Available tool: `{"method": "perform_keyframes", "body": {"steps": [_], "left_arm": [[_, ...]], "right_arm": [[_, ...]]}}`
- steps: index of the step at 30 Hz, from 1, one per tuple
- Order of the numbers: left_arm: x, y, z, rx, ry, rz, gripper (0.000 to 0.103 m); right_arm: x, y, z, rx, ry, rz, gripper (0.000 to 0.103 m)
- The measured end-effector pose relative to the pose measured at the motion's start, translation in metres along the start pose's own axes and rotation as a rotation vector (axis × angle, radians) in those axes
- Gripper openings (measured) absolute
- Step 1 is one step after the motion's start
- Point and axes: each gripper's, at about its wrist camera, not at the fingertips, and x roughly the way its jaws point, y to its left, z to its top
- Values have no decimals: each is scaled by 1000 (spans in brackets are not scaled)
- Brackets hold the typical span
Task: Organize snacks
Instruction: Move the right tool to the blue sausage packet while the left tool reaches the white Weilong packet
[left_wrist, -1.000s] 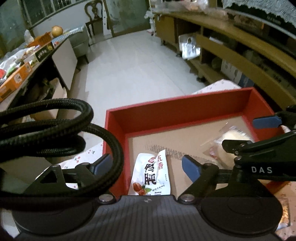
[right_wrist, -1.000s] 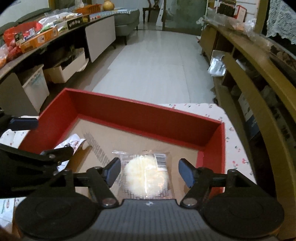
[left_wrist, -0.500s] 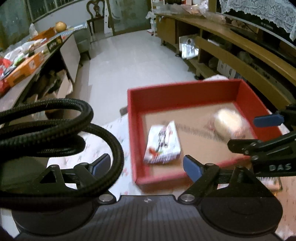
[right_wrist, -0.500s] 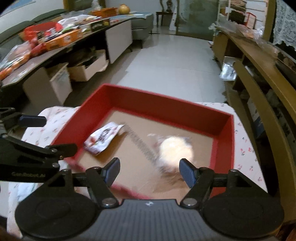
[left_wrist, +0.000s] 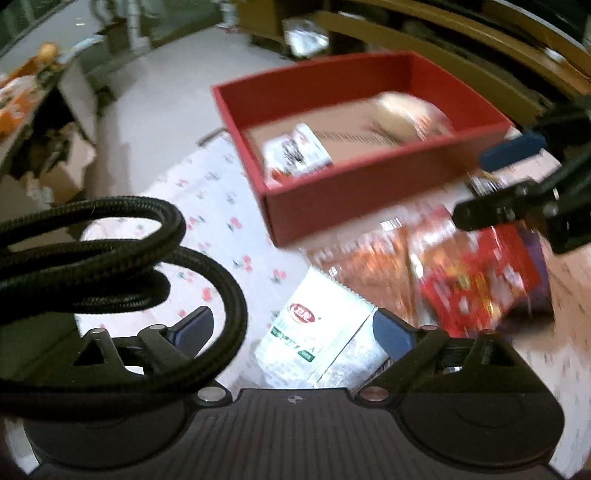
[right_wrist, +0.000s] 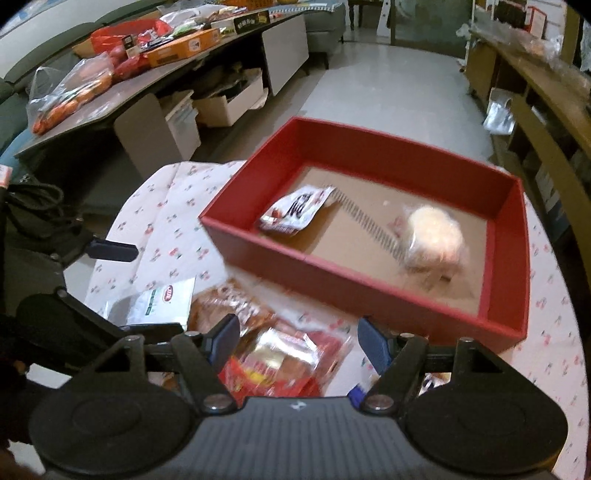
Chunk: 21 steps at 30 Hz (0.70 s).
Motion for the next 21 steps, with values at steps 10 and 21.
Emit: {"method": "perform_keyframes", "body": {"steps": [10, 21], "left_arm": [[-11, 18, -6, 50, -57, -97, 101], [7, 11, -22, 315, 48, -162, 101]], "right_arm": [[5, 0, -19, 32, 54, 17, 76], [-3, 4, -31, 57, 72, 43, 76]]}}
